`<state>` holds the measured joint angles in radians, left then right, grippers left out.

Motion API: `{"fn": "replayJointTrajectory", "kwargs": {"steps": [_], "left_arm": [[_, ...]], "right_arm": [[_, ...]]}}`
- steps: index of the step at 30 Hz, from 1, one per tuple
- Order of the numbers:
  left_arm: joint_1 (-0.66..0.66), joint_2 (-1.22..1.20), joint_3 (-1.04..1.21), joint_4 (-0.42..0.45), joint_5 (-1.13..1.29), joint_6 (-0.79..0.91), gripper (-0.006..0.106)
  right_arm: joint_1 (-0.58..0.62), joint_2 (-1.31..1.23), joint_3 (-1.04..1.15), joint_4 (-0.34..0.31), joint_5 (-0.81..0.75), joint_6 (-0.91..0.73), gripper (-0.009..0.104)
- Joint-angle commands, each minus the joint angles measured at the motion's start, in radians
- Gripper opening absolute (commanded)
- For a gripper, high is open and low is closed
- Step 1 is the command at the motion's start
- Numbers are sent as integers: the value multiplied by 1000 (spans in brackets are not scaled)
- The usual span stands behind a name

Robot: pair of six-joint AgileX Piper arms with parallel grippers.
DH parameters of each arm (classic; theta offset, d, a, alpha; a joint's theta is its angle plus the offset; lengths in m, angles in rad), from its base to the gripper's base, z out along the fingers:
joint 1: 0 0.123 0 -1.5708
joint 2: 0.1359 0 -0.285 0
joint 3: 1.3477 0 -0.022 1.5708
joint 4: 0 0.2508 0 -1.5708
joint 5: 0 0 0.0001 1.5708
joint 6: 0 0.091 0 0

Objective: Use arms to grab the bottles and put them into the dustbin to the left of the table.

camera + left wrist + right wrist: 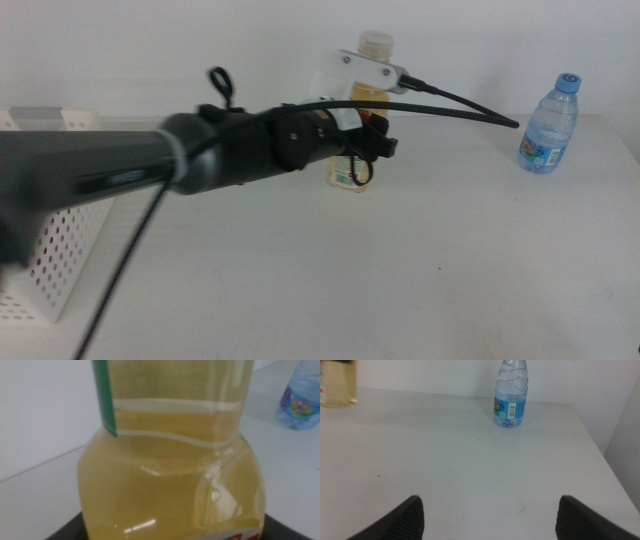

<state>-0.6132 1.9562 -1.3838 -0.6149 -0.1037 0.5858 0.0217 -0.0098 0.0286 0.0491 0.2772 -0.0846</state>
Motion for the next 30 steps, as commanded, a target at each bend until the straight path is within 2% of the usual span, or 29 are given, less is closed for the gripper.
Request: {"fn": "replayJointTrajectory", "kwargs": {"steps": [1, 13, 21, 30], "left_arm": [[-2, -154, 33, -12, -119, 5, -5], [-2, -556, 382, -12, -117, 89, -5], [-2, -732, 422, -66, -81, 92, -5], [-1, -806, 451, -73, -3, 91, -5]], "right_arm": [[-5, -27, -9, -6, -69, -9, 70], [-5, -27, -9, -6, -69, -9, 70], [-5, -27, -9, -6, -69, -9, 70], [-5, -27, -9, -6, -69, -9, 70]]}}
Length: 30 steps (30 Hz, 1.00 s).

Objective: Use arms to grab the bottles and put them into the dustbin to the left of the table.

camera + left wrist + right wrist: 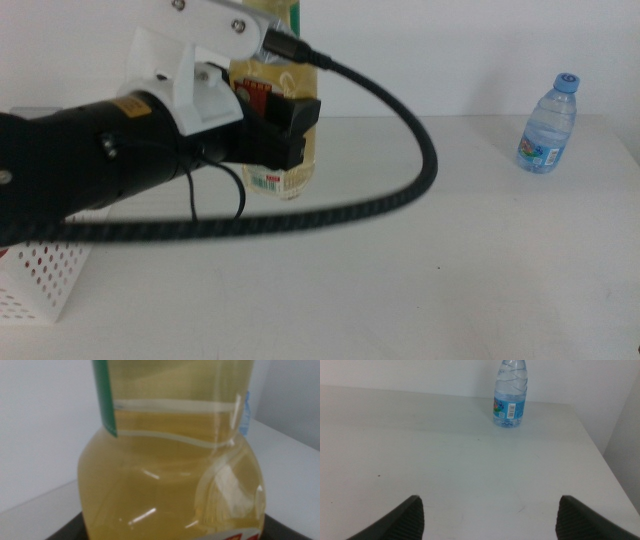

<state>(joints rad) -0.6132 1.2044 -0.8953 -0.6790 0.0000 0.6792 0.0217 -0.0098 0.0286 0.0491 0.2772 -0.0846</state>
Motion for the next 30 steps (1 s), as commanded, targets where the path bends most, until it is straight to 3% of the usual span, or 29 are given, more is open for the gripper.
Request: {"fn": "replayJointTrajectory", "kwargs": {"steps": [1, 7, 16, 19, 30], "left_arm": [[-1, -63, -30, -9, -104, -4, -5], [83, -101, -39, 61, 103, -167, -5], [303, -104, -163, 526, 464, -623, -5], [376, -104, -210, 631, 541, -706, -5], [689, 110, -605, 622, 1089, -557, -5]], "right_arm": [[-5, -27, -9, -6, -69, -9, 70], [-5, -27, -9, -6, -69, -9, 70], [-5, -27, -9, -6, -69, -9, 70], [-5, -27, -9, -6, -69, -9, 70], [-5, -27, -9, -6, -69, -9, 70]]}}
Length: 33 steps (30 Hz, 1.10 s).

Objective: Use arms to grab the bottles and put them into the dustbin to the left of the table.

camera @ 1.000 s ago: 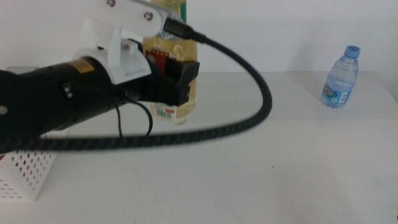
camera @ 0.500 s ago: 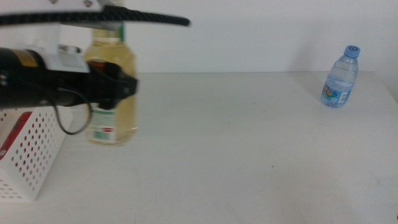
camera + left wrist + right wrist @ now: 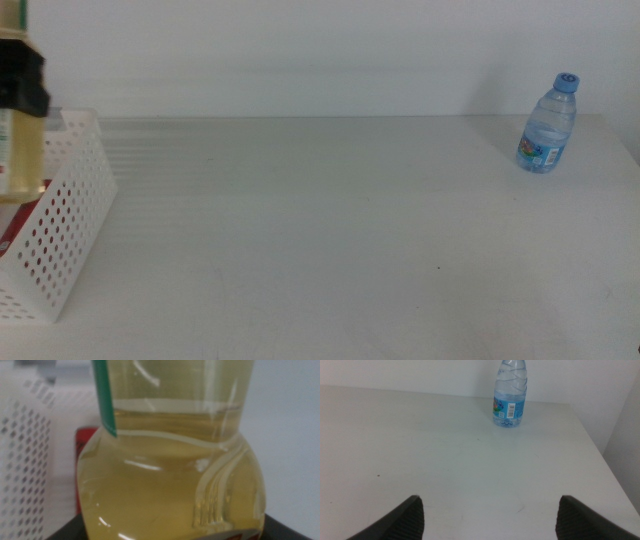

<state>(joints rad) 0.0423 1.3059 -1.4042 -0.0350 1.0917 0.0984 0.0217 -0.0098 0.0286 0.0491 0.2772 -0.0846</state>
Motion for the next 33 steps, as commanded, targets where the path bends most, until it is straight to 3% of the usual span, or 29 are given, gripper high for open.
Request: {"fn": "replayJointTrajectory", "kwargs": {"steps": [1, 6, 14, 33], "left_arm": [[53, 43, -127, -34, 40, 37, -5], [149, 183, -267, -102, 179, 93, -5], [228, 273, -302, -100, 224, 161, -5], [251, 425, -105, -83, 224, 194, -5]], "right_arm": [[-5, -27, -9, -6, -69, -9, 70], [-5, -27, -9, -6, -69, -9, 70], [-5, -27, -9, -6, -69, -9, 70], [-5, -27, -9, -6, -69, -9, 70]]}}
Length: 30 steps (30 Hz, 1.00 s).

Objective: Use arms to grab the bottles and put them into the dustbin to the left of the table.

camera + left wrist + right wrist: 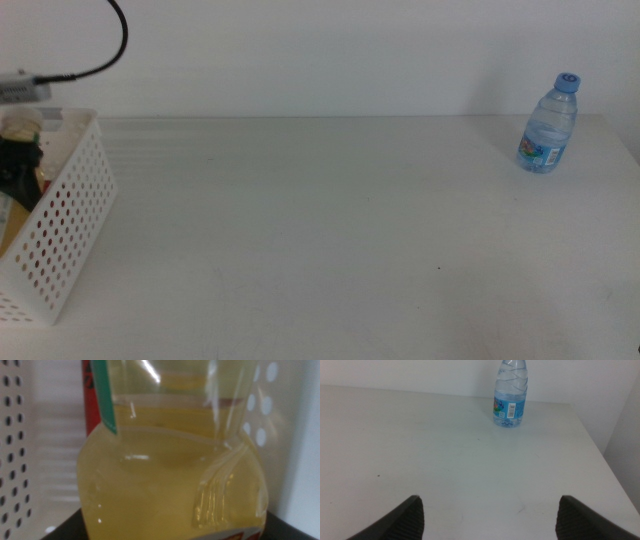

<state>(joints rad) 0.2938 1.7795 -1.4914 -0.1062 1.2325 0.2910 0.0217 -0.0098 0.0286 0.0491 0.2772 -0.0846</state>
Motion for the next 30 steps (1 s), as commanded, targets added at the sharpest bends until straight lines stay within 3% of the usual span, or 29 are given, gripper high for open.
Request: {"fn": "replayJointTrajectory", "kwargs": {"steps": [1, 8, 12, 14, 15, 23, 30], "left_arm": [[-1, -40, -12, -8, 83, 2, -5], [-1, 21, -9, 4, 83, 2, -4], [-1, 42, -9, 4, 82, 2, 4], [-1, 47, -9, 4, 76, 2, 12], [-1, 47, -9, 5, 71, 2, 25], [-1, 42, -21, 47, 84, -17, 91], [-5, -37, -77, 58, 84, -90, 90]], "right_arm": [[-5, -27, -9, -6, -69, -9, 70], [-5, -27, -9, -6, -69, -9, 70], [-5, -27, -9, -6, -69, -9, 70], [-5, -27, -9, -6, -69, -9, 70], [-5, -27, -9, -6, -69, -9, 70], [-5, -27, -9, -6, -69, -9, 70], [-5, -27, -9, -6, -69, -9, 70]]}}
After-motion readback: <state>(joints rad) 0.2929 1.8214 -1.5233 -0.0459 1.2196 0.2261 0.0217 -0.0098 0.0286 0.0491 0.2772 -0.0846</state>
